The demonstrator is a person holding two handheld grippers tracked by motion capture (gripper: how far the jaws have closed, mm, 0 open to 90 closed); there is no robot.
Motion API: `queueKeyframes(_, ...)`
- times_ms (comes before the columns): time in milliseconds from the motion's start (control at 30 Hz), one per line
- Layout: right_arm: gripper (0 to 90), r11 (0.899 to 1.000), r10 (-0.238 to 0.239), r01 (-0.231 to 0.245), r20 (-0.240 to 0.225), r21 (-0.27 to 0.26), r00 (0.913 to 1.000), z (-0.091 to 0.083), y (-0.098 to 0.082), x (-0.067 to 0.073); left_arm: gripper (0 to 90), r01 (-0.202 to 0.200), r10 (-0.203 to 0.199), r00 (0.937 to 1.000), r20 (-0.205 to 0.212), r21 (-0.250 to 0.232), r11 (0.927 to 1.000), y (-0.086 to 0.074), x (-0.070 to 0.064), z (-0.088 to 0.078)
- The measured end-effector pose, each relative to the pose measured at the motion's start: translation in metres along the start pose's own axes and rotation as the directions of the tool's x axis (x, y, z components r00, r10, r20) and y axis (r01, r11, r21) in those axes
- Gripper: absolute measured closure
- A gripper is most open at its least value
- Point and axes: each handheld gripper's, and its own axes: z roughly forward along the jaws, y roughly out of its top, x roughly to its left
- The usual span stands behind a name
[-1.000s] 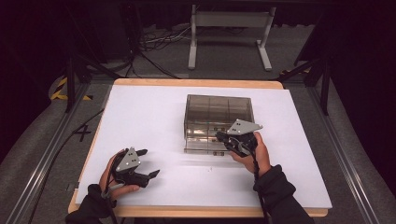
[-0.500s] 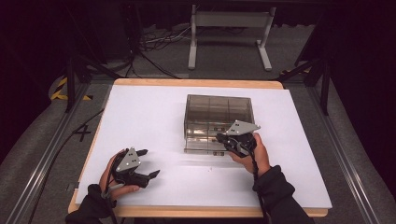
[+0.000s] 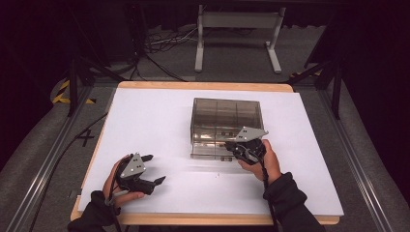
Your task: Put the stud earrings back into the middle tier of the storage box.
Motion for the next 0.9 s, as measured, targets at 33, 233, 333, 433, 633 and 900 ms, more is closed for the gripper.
queueKeyframes(33,86.3,1.000,0.001,-0.001,0.001,0.006,1.0000,-0.0001,-0.0003,0.0001,14.1,0.000,0.000,1.0000,0.000,0.000,1.0000,0.0000,0.0000,0.0000)
queueKeyframes(233,86.2,1.000,0.004,-0.004,-0.001,0.013,1.0000,-0.0002,-0.0011,0.0004,14.1,0.000,0.000,1.0000,-0.001,0.000,1.0000,0.0000,-0.0001,0.0001)
queueKeyframes(333,85.9,1.000,0.006,-0.006,-0.002,0.018,1.0000,0.0002,-0.0014,0.0004,14.1,0.000,0.000,1.0000,-0.001,0.000,1.0000,0.0000,-0.0001,0.0002)
queueKeyframes(433,85.7,1.000,0.008,-0.008,-0.001,0.022,1.0000,0.0003,-0.0020,-0.0004,14.1,0.002,-0.002,1.0000,-0.001,0.001,1.0000,0.0000,0.0000,0.0002)
queueKeyframes(633,85.3,1.000,0.007,-0.007,-0.003,0.026,1.0000,0.0005,-0.0024,-0.0002,14.1,0.002,-0.002,1.0000,0.000,0.000,1.0000,0.0000,-0.0001,0.0002)
queueKeyframes(900,82.9,1.000,0.012,-0.012,0.006,0.027,0.9999,-0.0003,-0.0029,-0.0009,14.1,0.003,-0.003,1.0000,-0.001,0.001,1.0000,0.0000,-0.0002,0.0004)
